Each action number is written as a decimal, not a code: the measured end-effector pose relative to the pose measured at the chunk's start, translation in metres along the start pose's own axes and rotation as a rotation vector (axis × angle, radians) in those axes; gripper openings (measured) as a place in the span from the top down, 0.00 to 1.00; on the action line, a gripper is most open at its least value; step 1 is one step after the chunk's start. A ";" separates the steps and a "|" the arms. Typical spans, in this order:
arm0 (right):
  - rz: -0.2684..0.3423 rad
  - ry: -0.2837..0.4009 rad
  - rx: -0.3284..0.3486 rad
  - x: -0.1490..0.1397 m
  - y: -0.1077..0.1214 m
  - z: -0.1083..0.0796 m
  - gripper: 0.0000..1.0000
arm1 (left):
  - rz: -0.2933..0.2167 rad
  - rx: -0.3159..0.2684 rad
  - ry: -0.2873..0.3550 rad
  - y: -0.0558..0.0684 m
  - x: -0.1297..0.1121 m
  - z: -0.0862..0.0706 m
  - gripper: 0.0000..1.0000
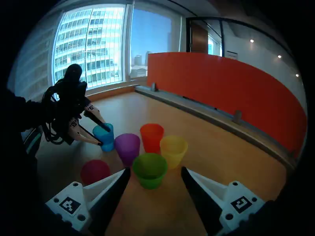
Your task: Pour water
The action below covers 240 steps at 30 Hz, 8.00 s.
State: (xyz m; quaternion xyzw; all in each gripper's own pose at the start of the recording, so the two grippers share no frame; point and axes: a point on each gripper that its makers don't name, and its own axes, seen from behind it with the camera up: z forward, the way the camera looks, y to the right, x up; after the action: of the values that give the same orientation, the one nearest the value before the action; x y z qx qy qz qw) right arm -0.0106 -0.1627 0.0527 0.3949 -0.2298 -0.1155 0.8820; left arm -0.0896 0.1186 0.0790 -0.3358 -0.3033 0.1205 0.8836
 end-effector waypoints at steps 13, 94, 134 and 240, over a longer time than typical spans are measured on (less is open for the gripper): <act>0.000 -0.036 0.024 -0.016 -0.007 0.016 0.01 | -0.005 0.003 -0.003 -0.001 0.001 0.001 0.15; -0.013 0.125 0.001 0.044 -0.025 0.002 0.12 | 0.007 0.100 0.232 0.002 0.085 -0.071 0.15; -0.048 0.351 -0.049 0.120 -0.040 -0.068 0.11 | -0.037 0.129 0.459 0.017 0.154 -0.144 0.15; -0.087 0.394 0.278 0.119 -0.163 -0.009 0.12 | 0.697 0.386 0.565 0.060 0.269 -0.199 0.15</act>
State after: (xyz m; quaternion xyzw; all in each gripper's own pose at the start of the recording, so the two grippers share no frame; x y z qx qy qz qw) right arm 0.0940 -0.3103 -0.0372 0.5368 -0.0497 -0.0415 0.8412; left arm 0.2439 0.1720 0.0442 -0.2670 0.1066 0.3672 0.8846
